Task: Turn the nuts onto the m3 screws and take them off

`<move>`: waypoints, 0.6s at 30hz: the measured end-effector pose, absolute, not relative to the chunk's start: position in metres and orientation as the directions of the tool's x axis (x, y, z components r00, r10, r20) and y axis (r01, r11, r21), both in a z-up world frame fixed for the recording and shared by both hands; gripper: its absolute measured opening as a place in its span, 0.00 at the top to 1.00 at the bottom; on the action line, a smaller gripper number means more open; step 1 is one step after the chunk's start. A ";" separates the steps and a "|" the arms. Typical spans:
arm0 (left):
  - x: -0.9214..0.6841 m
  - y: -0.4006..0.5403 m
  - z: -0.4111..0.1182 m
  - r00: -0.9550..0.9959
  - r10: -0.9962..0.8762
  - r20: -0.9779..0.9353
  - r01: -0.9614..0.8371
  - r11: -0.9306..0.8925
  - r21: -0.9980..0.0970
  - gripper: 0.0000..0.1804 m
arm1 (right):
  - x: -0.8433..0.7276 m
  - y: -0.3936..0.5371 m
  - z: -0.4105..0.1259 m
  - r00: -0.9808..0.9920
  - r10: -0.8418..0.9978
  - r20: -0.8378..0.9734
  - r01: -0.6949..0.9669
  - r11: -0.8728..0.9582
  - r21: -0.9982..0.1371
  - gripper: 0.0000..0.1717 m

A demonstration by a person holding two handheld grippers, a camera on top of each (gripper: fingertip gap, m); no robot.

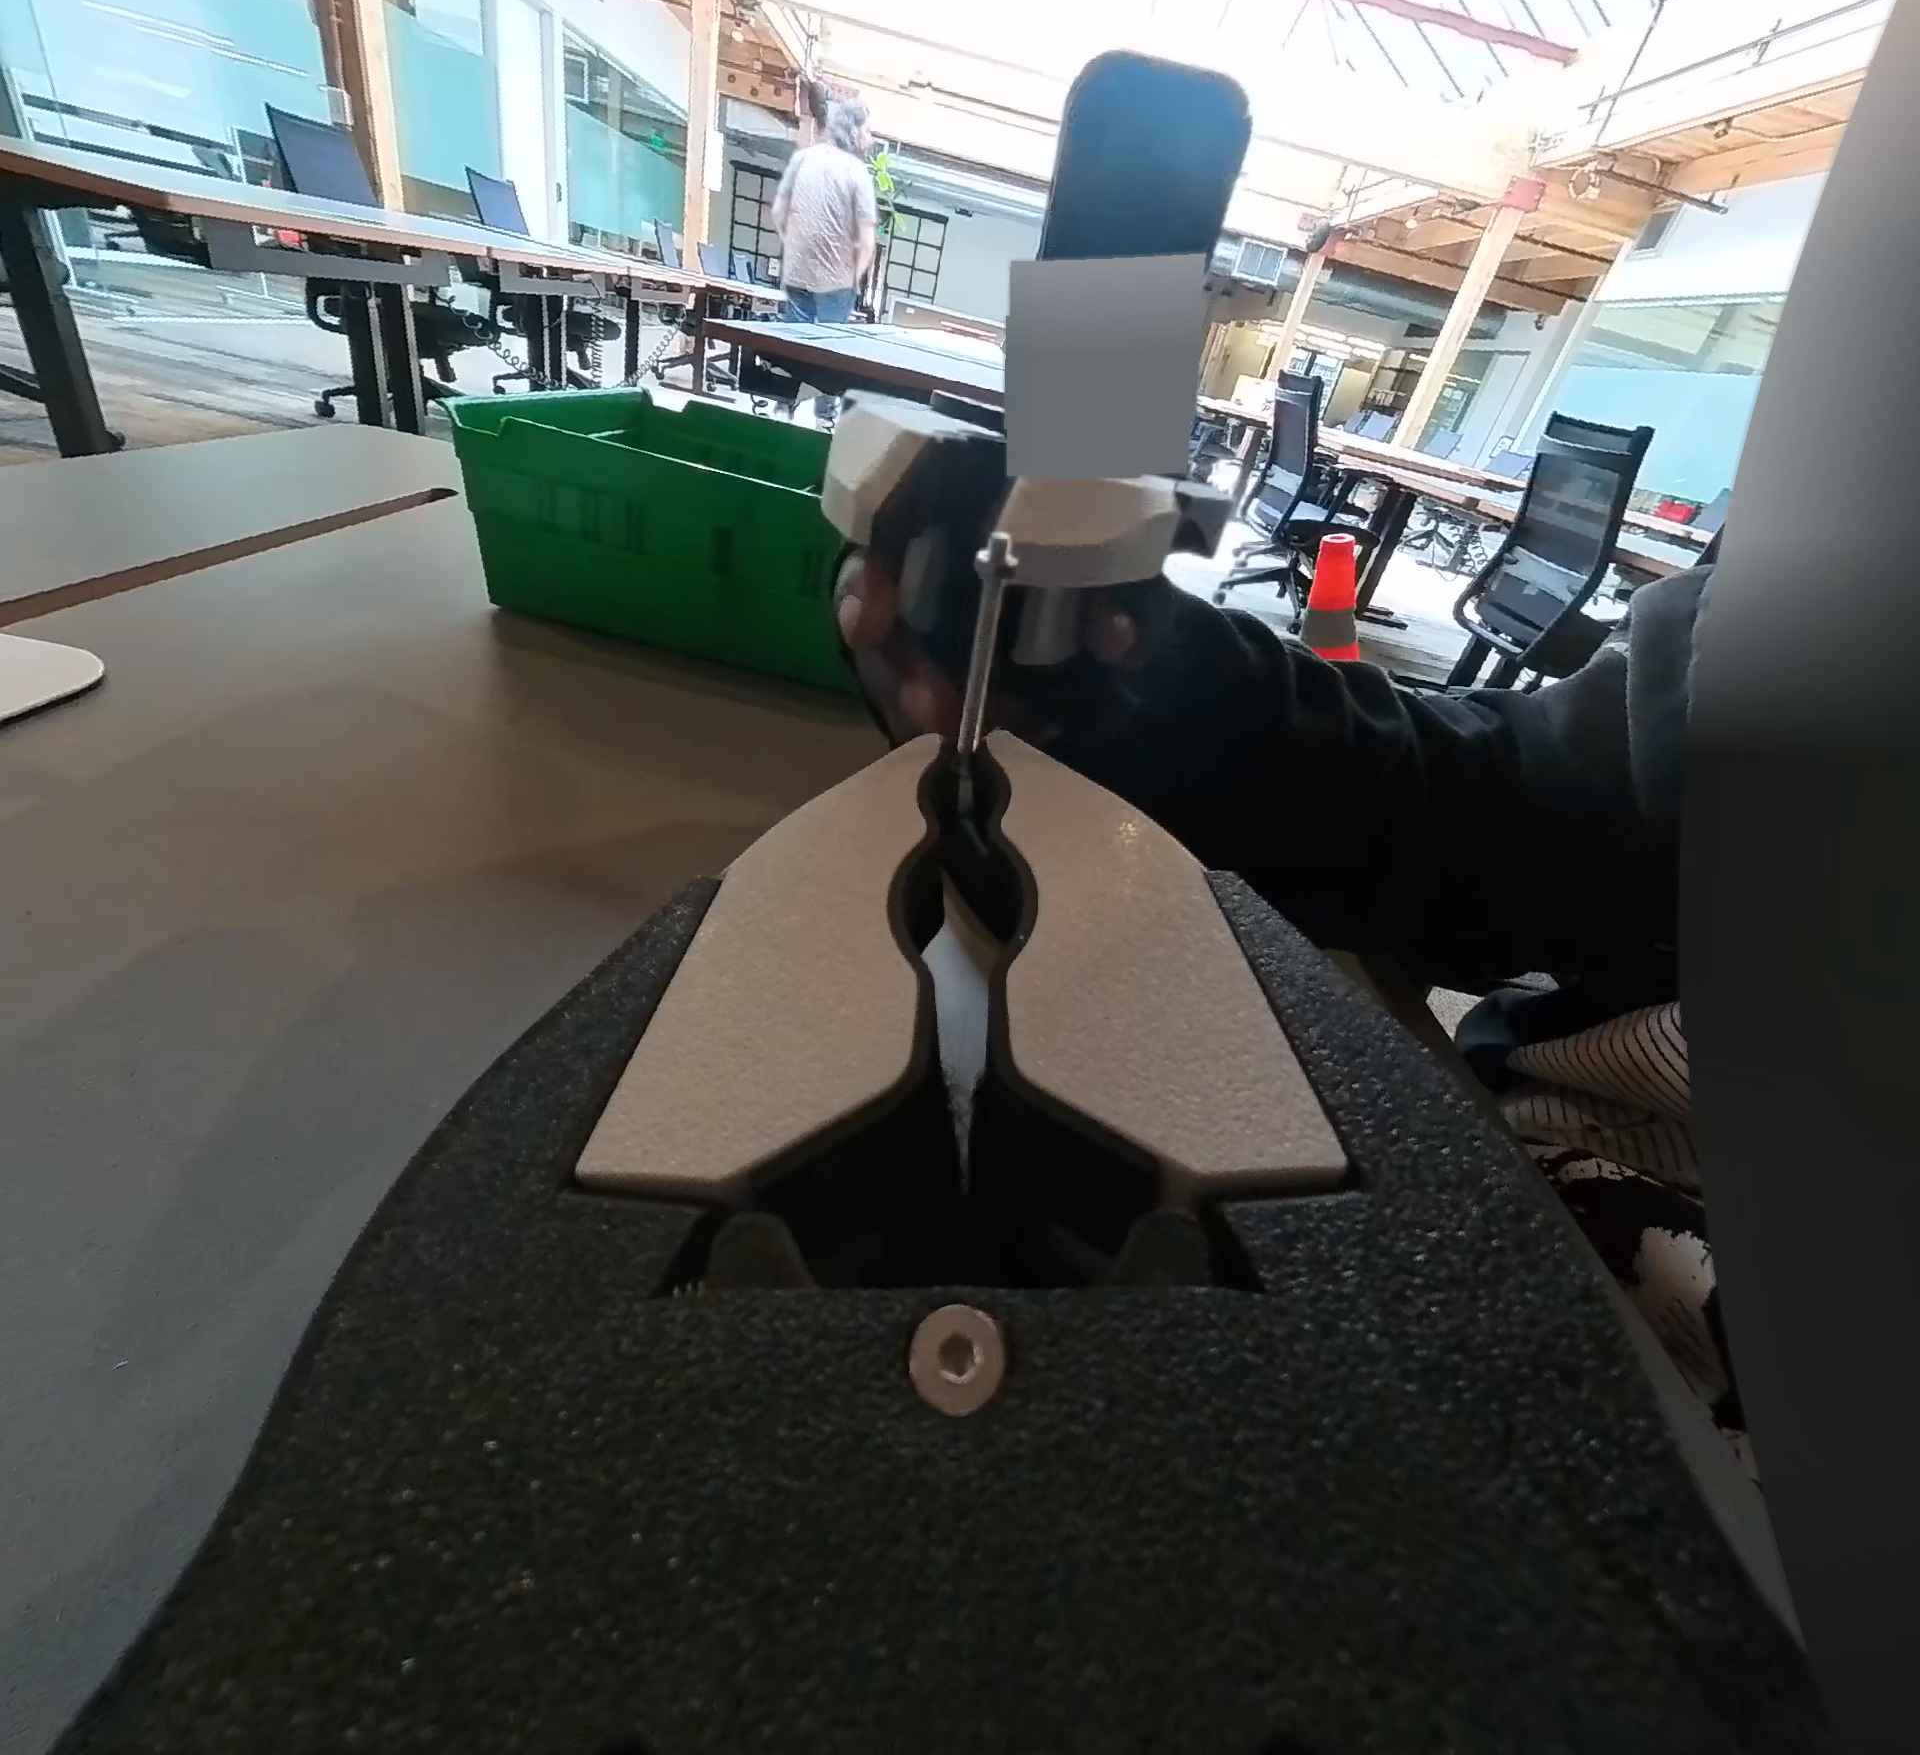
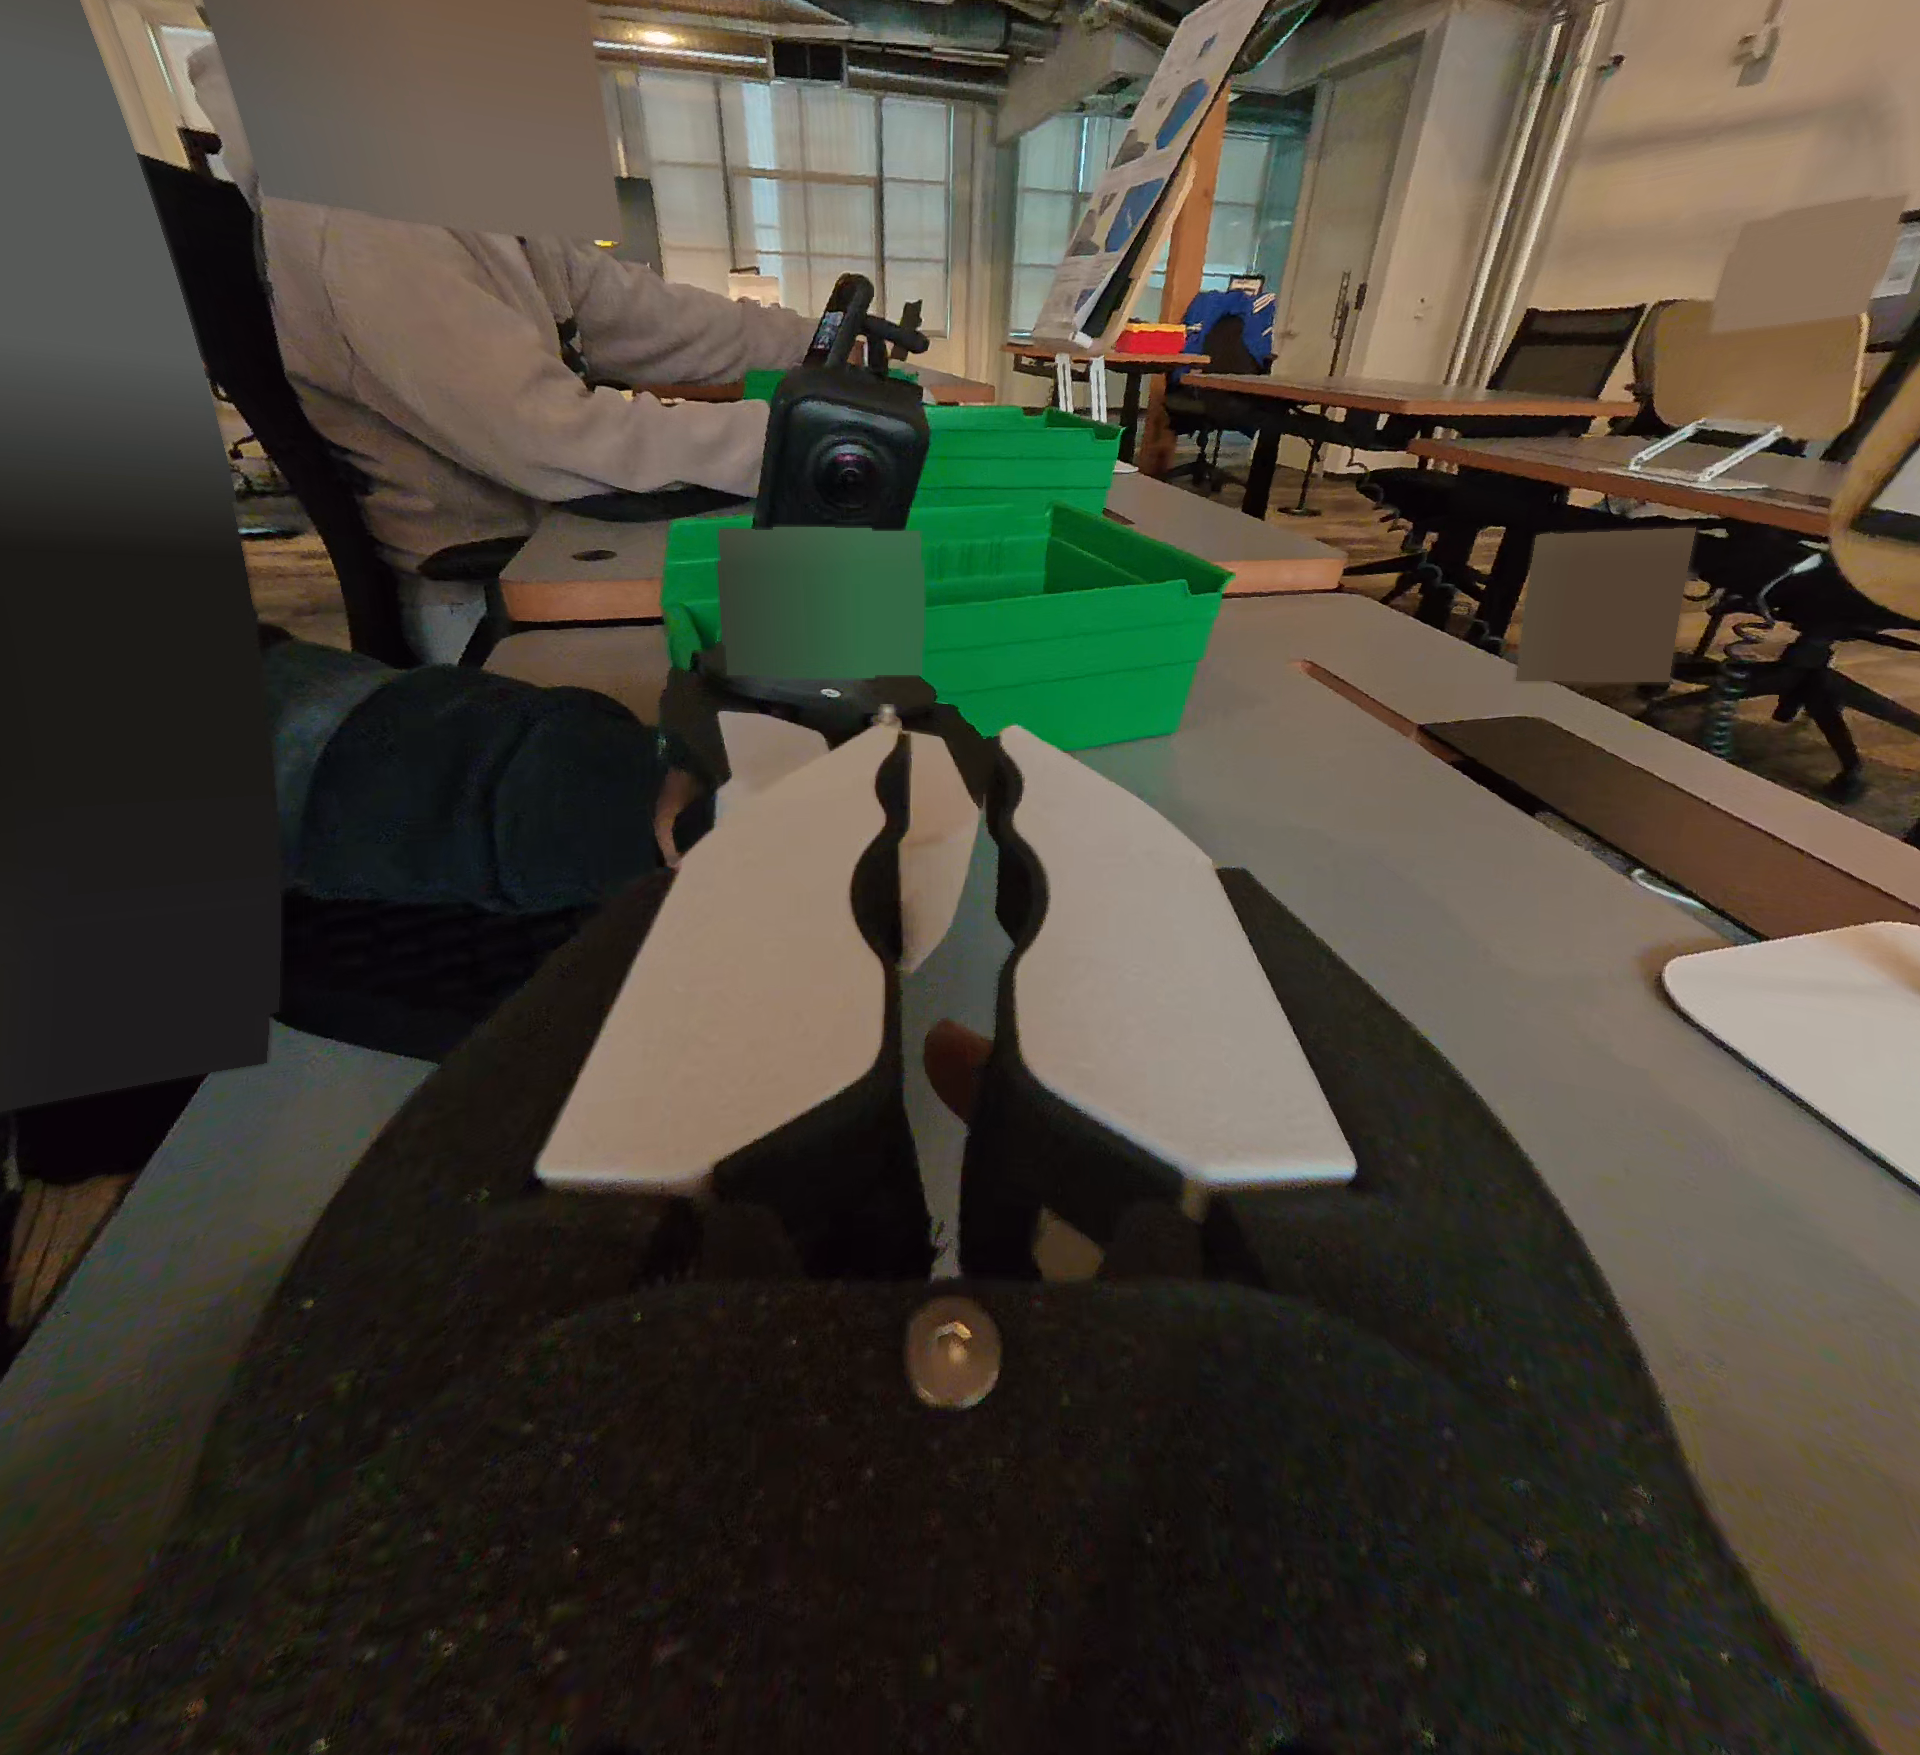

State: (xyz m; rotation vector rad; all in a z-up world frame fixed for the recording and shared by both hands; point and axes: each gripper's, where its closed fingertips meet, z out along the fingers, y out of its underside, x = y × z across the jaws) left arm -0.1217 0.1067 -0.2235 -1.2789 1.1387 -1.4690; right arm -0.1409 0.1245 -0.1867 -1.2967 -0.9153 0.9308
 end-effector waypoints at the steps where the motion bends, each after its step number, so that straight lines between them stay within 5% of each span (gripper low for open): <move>1: -0.122 0.107 -0.224 -0.106 -0.971 0.212 0.037 -0.217 -0.975 0.99 | -0.140 0.124 -0.186 0.362 0.932 0.028 -0.046 0.048 -0.998 0.93; 18: -0.120 0.105 -0.226 -0.114 -0.971 0.209 0.026 -0.213 -0.977 0.99 | -0.150 0.119 -0.188 0.337 0.940 0.044 -0.028 0.057 -0.998 0.90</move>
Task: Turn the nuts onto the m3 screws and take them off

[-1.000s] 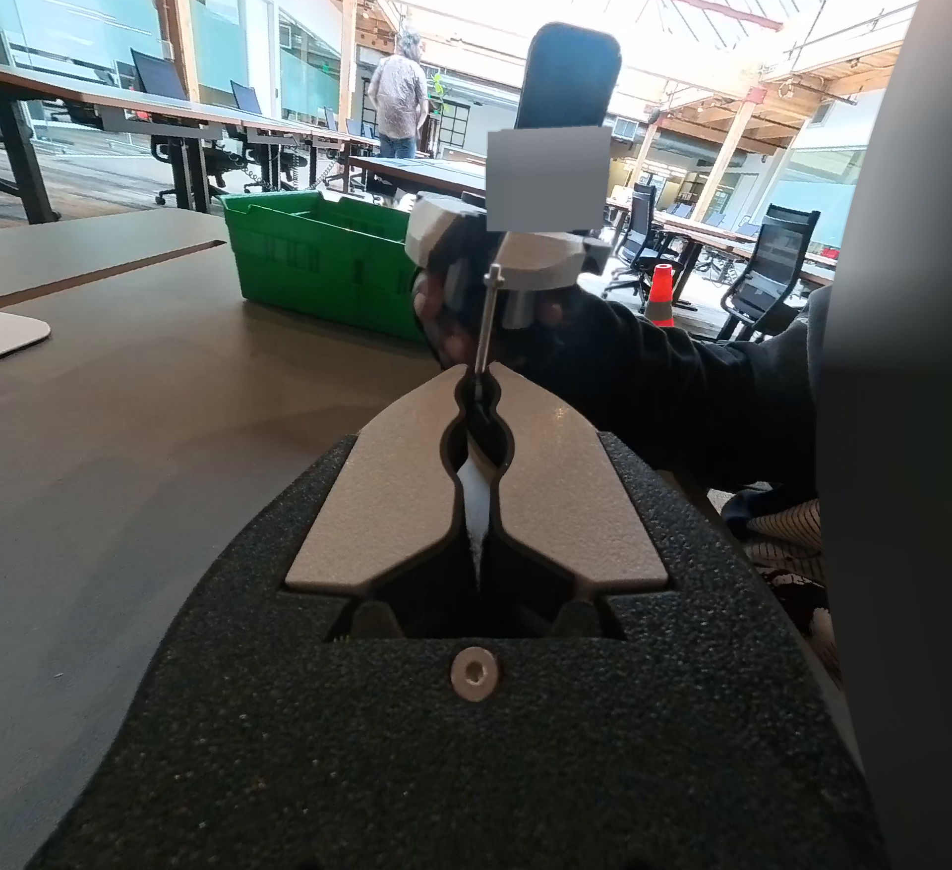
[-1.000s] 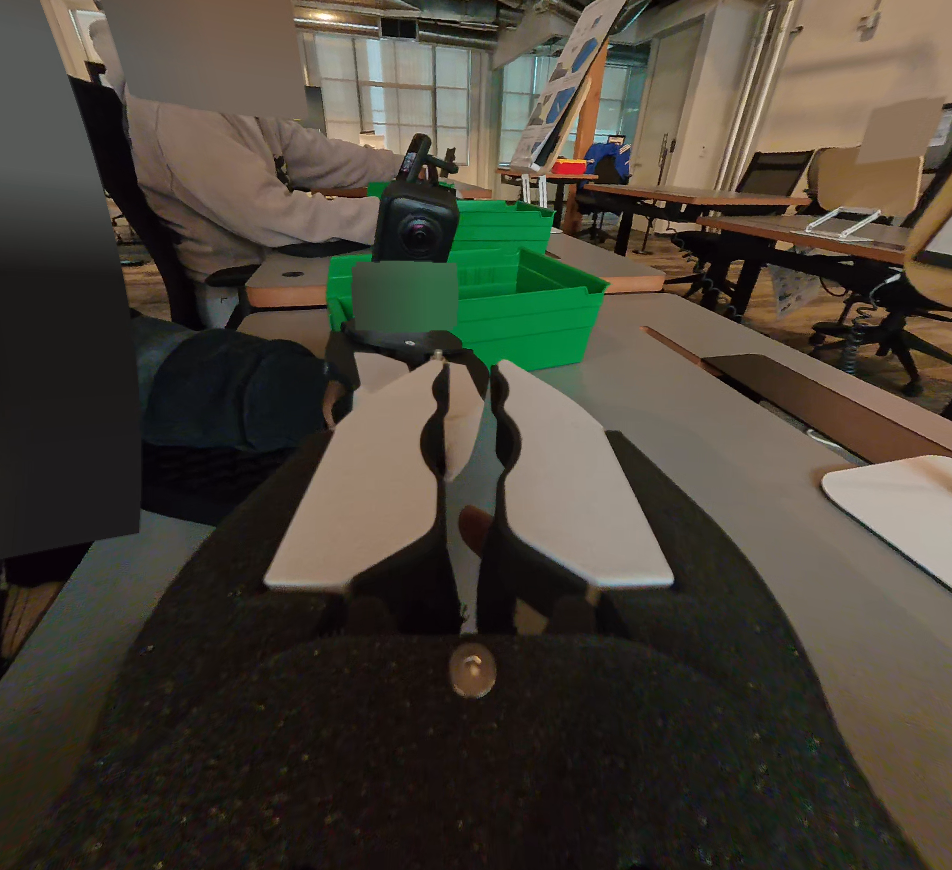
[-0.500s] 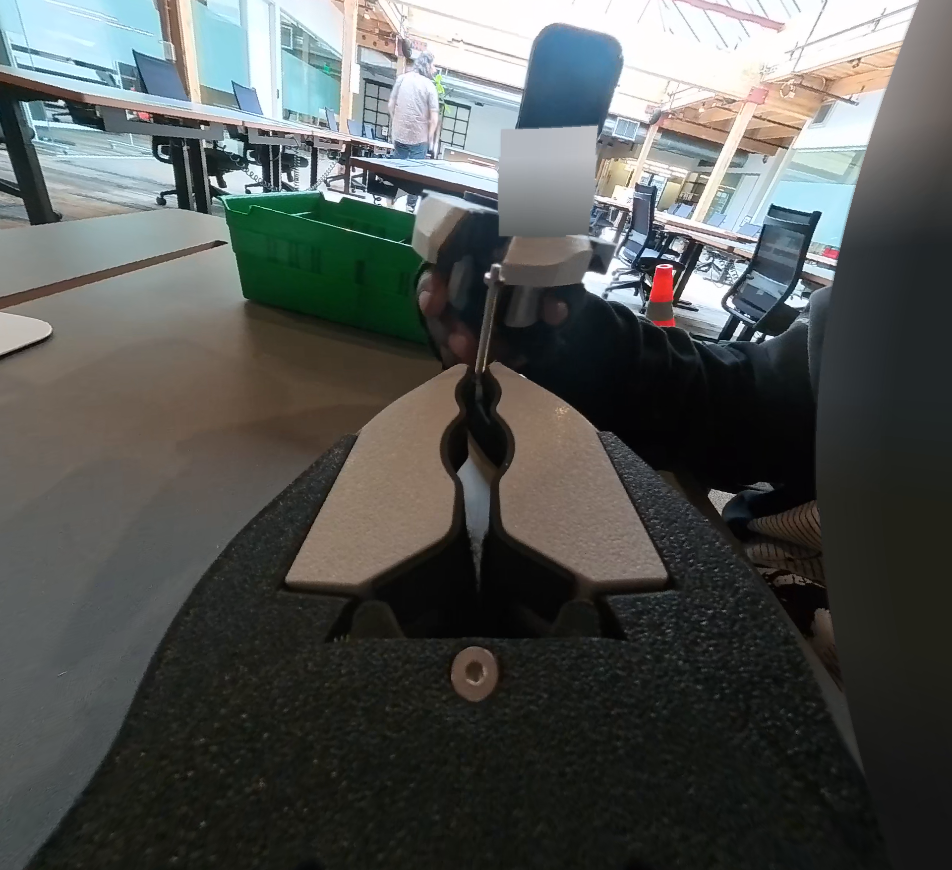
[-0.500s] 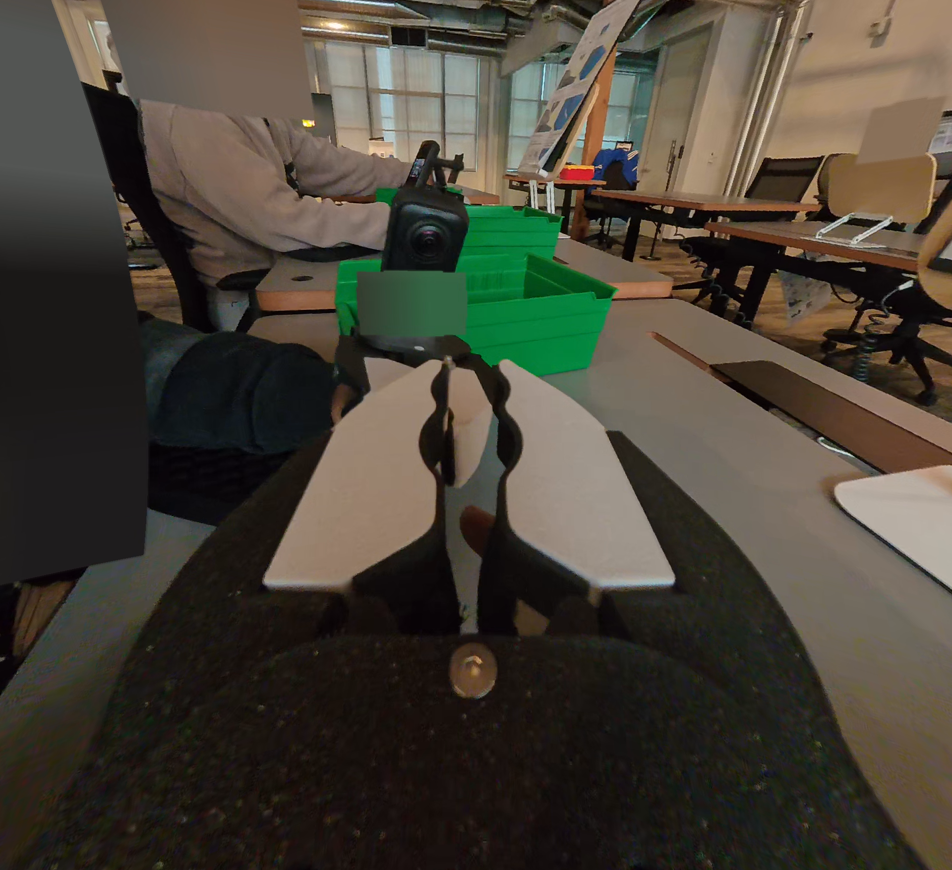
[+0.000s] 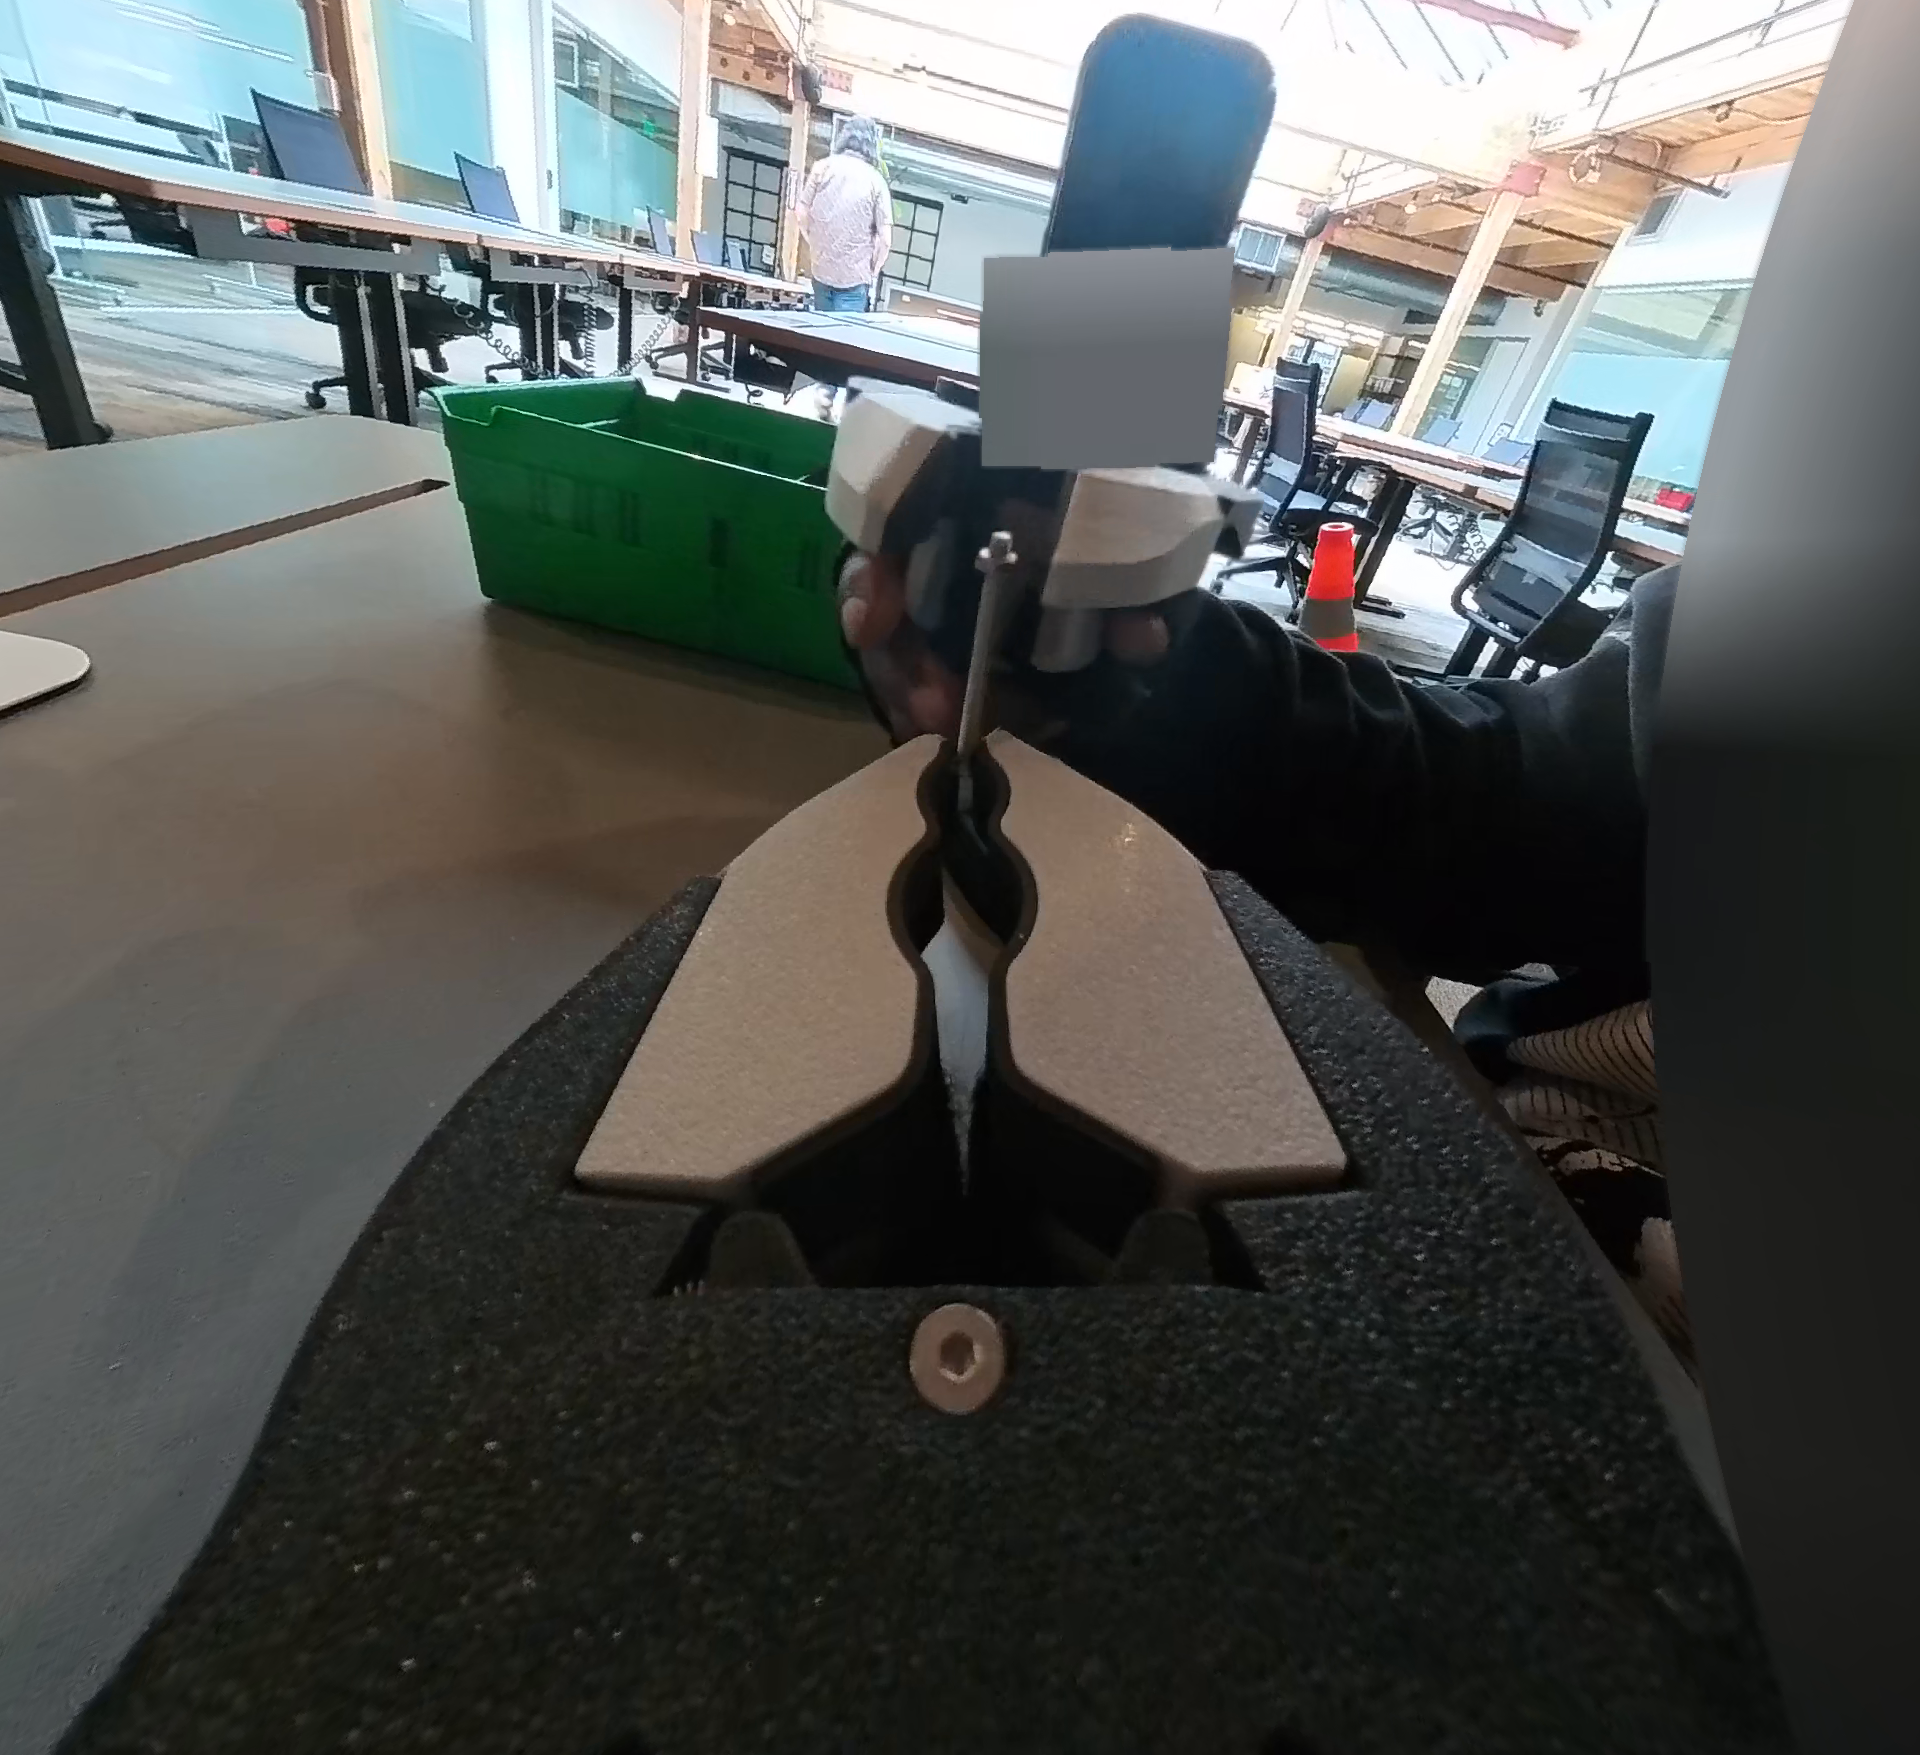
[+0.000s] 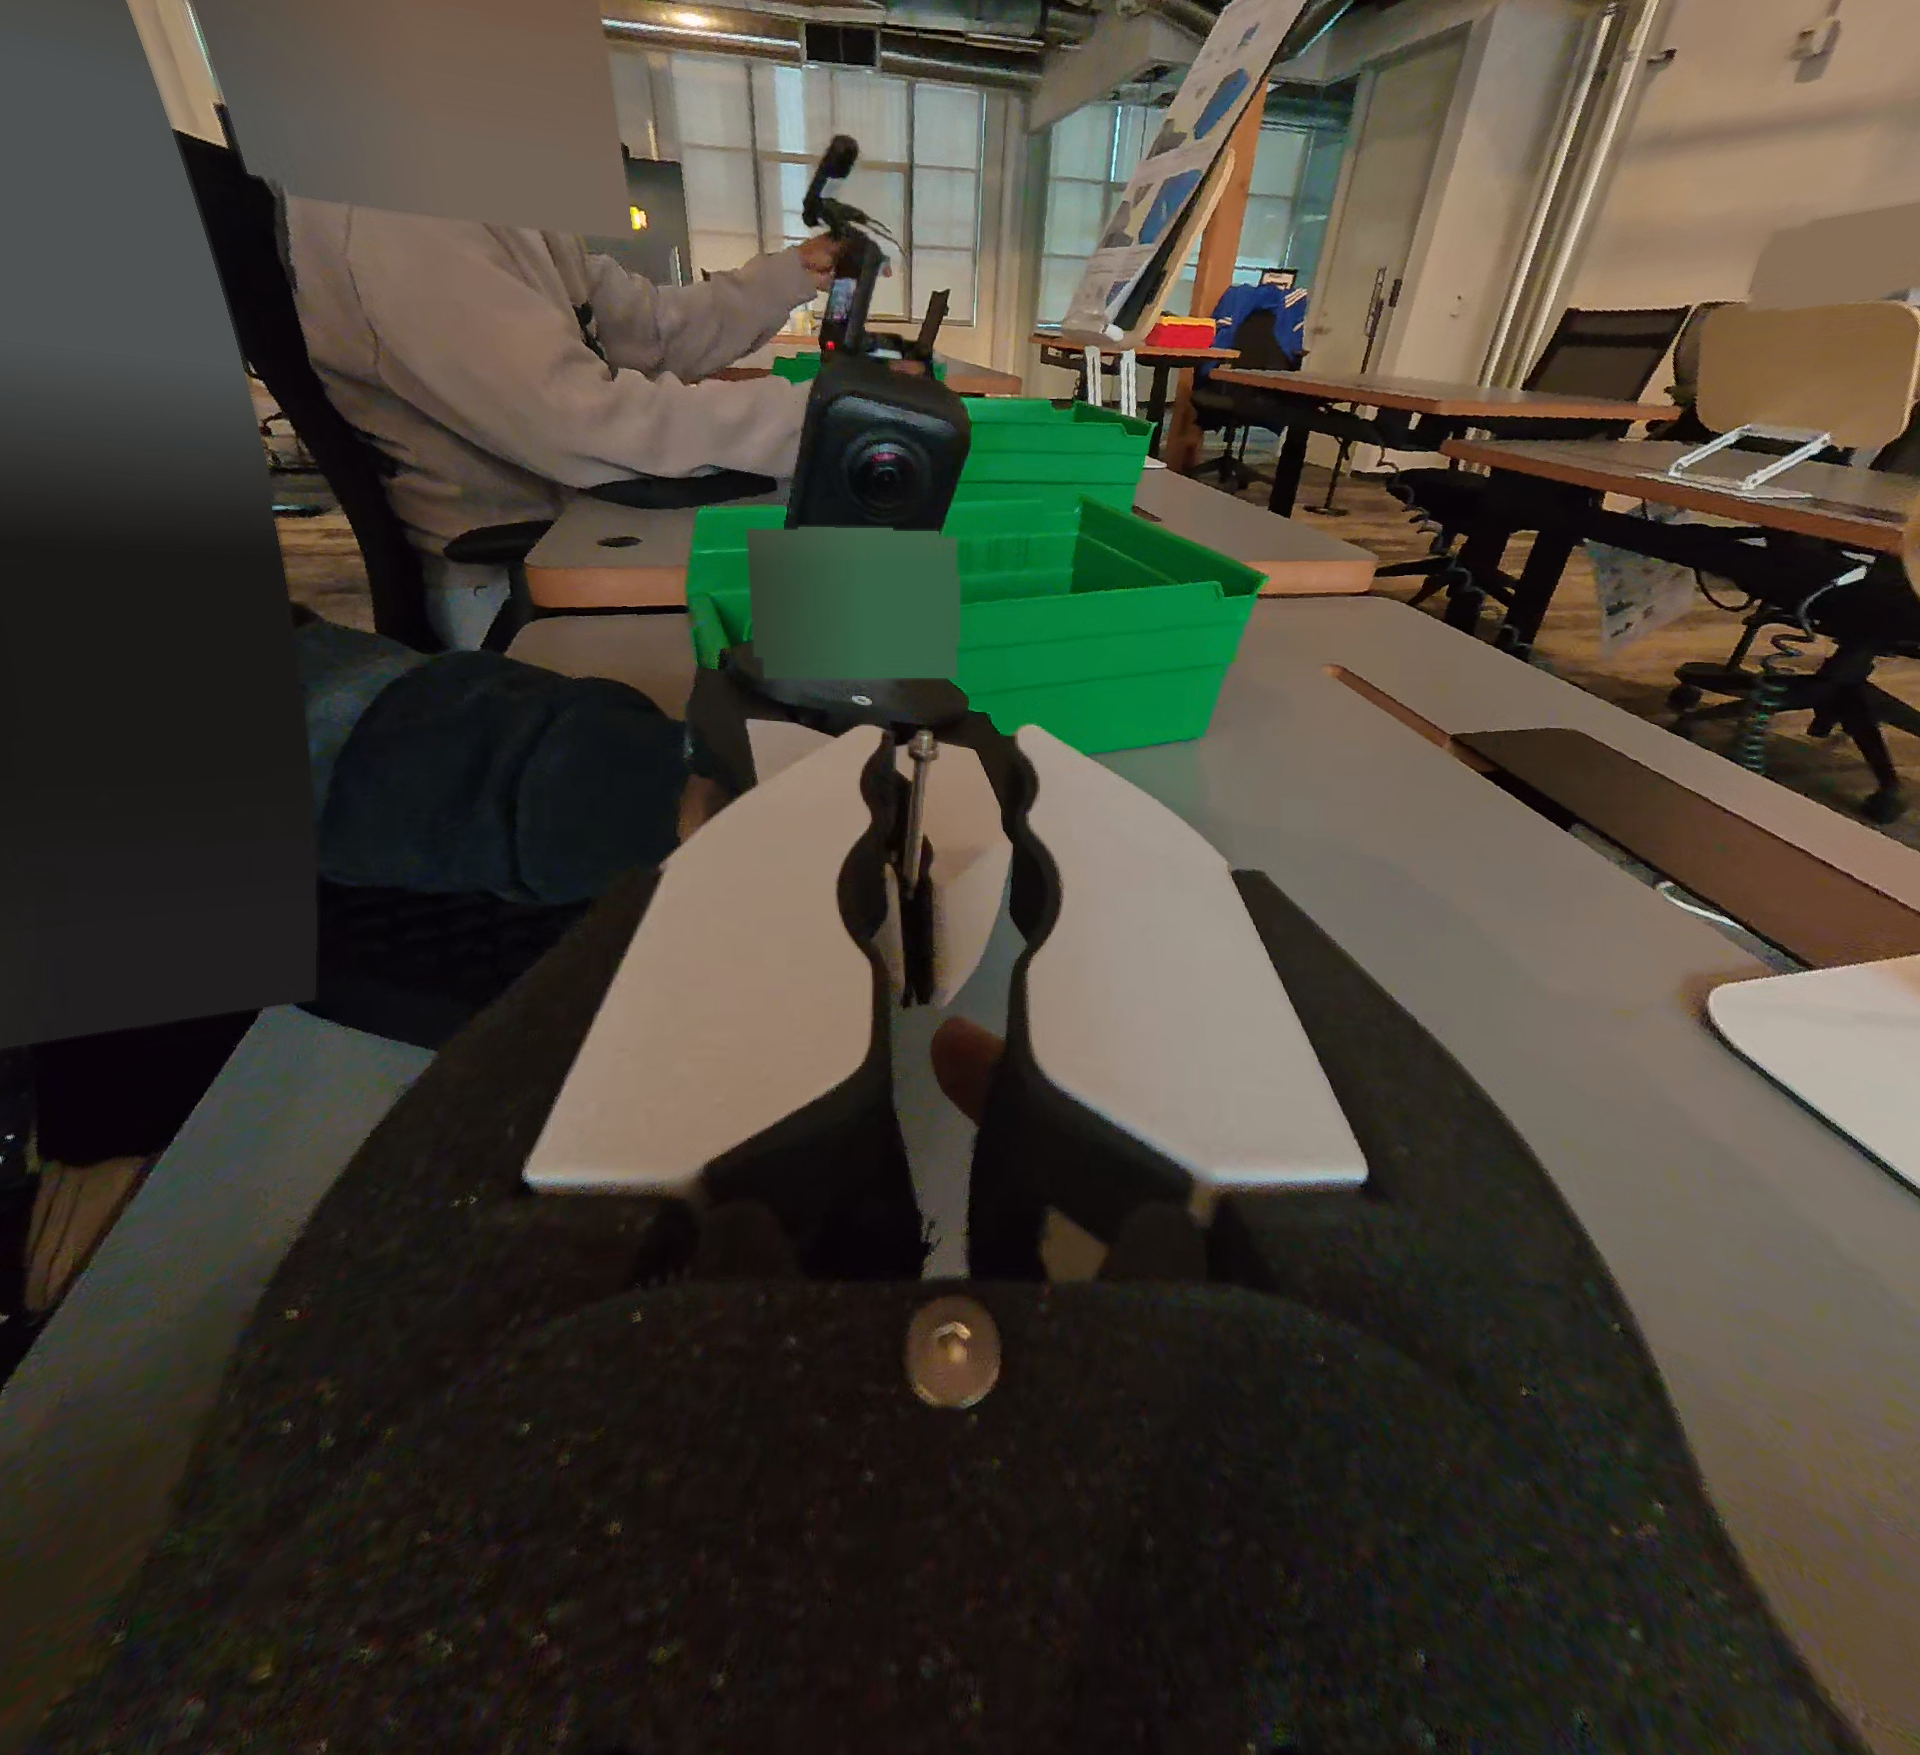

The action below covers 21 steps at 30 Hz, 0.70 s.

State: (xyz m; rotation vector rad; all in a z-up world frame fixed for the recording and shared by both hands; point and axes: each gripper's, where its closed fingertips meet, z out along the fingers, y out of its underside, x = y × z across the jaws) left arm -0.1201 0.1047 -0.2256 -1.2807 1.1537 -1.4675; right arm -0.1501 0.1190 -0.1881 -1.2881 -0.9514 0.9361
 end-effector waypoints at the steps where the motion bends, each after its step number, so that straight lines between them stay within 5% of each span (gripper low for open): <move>1: -0.120 0.105 -0.225 -0.115 -0.971 0.208 0.026 -0.212 -0.977 0.99 | -0.150 0.120 -0.189 0.342 0.939 0.045 -0.022 0.056 -0.998 0.90; 21: -0.121 0.105 -0.225 -0.113 -0.971 0.209 0.027 -0.213 -0.977 0.99 | -0.146 0.119 -0.186 0.336 0.941 0.040 -0.045 0.059 -0.997 0.90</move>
